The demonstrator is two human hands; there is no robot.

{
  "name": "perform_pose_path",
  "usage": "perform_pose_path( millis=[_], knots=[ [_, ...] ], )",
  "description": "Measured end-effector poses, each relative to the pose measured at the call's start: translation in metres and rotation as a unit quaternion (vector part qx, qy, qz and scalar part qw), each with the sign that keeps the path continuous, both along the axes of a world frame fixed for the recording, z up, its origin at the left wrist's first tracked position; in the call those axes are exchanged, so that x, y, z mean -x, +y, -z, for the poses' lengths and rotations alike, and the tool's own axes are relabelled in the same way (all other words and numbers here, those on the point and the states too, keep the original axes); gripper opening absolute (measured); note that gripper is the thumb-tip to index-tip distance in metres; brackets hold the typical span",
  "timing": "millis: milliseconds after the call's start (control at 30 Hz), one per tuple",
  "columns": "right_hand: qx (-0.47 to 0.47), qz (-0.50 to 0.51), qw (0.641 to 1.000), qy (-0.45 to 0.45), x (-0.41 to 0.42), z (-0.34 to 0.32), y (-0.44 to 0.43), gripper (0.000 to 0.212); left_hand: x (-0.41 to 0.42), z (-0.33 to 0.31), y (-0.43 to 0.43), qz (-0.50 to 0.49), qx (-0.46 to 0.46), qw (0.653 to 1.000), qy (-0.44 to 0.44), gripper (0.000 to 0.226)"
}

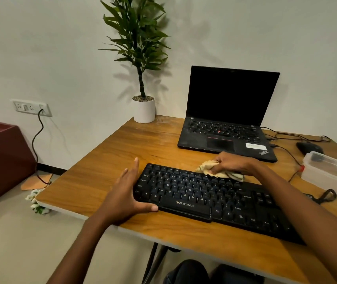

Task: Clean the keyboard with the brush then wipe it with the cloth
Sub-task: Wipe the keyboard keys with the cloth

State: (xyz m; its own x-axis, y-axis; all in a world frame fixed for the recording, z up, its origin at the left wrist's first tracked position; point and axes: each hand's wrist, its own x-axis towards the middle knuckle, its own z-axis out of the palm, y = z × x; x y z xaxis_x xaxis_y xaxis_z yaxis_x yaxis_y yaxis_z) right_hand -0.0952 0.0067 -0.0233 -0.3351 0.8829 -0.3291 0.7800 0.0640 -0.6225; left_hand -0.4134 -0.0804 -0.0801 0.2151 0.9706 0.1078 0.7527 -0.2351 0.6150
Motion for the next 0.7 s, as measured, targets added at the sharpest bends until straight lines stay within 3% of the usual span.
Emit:
perform_pose_path(
  millis=[67,133,267,367,433,533,700],
  knots=[
    [0.005,-0.004,1.000,-0.004,0.009,0.002,0.004,0.006,0.013,0.008,-0.001,-0.011,0.005,0.999,-0.052,0.137],
    [0.008,-0.015,1.000,-0.003,0.030,0.004,0.011,0.015,0.015,0.012,-0.001,-0.013,0.001,0.998,-0.061,0.136],
    [-0.004,-0.049,0.999,0.005,0.095,0.006,0.031,0.006,0.013,0.007,-0.001,0.003,0.017,0.997,-0.072,0.137],
    [-0.013,-0.052,0.998,0.021,0.139,0.009,0.042,0.009,0.014,0.005,-0.002,0.021,0.021,0.997,-0.070,0.138],
    [-0.026,-0.048,0.997,0.047,0.155,0.011,0.047,0.022,0.014,0.005,-0.001,0.024,0.025,0.997,-0.068,0.137],
    [-0.019,-0.052,0.996,0.063,0.151,0.009,0.048,0.016,0.013,0.002,-0.003,0.017,0.022,0.998,-0.058,0.138],
    [0.051,-0.075,0.995,-0.037,0.084,-0.010,0.042,0.009,0.012,0.002,-0.006,0.010,0.013,0.998,-0.060,0.133]
  ],
)
